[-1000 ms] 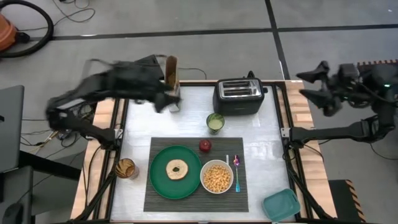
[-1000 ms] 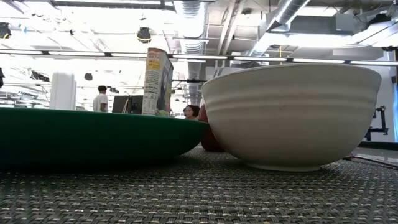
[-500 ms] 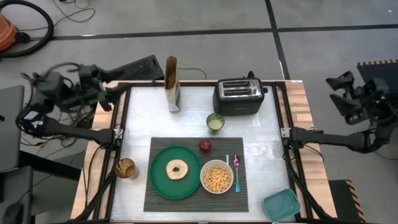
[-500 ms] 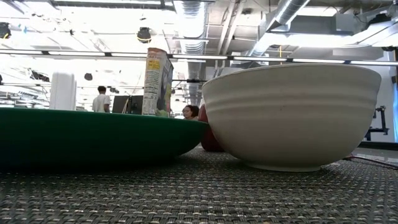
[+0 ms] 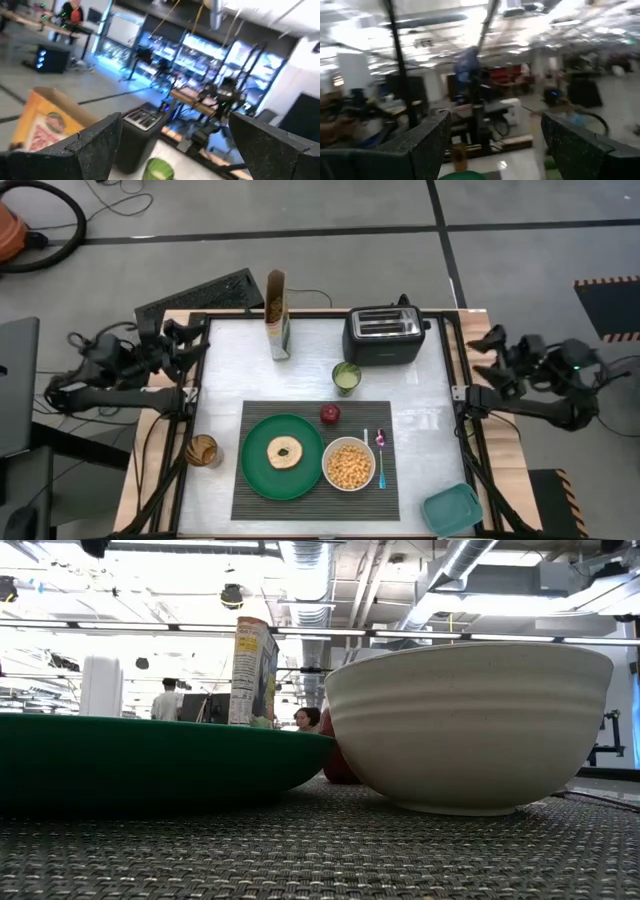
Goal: Arrange a breakfast setting
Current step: Return to Home Position
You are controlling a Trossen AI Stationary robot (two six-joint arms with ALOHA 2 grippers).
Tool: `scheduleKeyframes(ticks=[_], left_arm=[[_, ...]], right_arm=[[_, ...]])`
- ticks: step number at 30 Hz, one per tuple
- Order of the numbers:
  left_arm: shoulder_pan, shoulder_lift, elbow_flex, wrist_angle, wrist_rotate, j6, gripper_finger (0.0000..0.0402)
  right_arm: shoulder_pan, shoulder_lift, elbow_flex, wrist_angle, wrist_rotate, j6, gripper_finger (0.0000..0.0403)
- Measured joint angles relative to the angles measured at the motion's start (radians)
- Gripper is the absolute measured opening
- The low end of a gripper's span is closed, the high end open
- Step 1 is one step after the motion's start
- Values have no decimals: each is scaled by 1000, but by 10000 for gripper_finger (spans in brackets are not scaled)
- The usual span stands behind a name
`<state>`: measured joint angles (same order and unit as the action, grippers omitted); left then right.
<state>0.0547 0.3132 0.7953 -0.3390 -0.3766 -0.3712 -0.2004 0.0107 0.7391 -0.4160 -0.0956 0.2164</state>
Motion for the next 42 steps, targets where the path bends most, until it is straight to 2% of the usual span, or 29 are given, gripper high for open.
scheduleKeyframes(ticks=[4,12,18,23,33,38,42], left_arm=[[0,-71,-146,86,53,-15,348],[-3,-147,-438,299,133,-23,348],[-3,-156,-570,425,134,-29,348],[-11,-159,-642,491,144,-43,348],[-52,-159,-782,615,86,-66,348],[-75,-158,-784,604,55,-39,348],[-92,-158,-784,594,-19,-30,348]], right_arm=[[3,15,-108,69,-82,-26,336],[5,1,-368,307,-146,-37,336],[5,-7,-583,626,-195,-17,336],[5,-7,-717,787,-198,19,336],[4,-6,-731,755,-195,-33,336],[4,-6,-731,754,-194,-60,336],[4,-6,-731,726,-194,-60,336]])
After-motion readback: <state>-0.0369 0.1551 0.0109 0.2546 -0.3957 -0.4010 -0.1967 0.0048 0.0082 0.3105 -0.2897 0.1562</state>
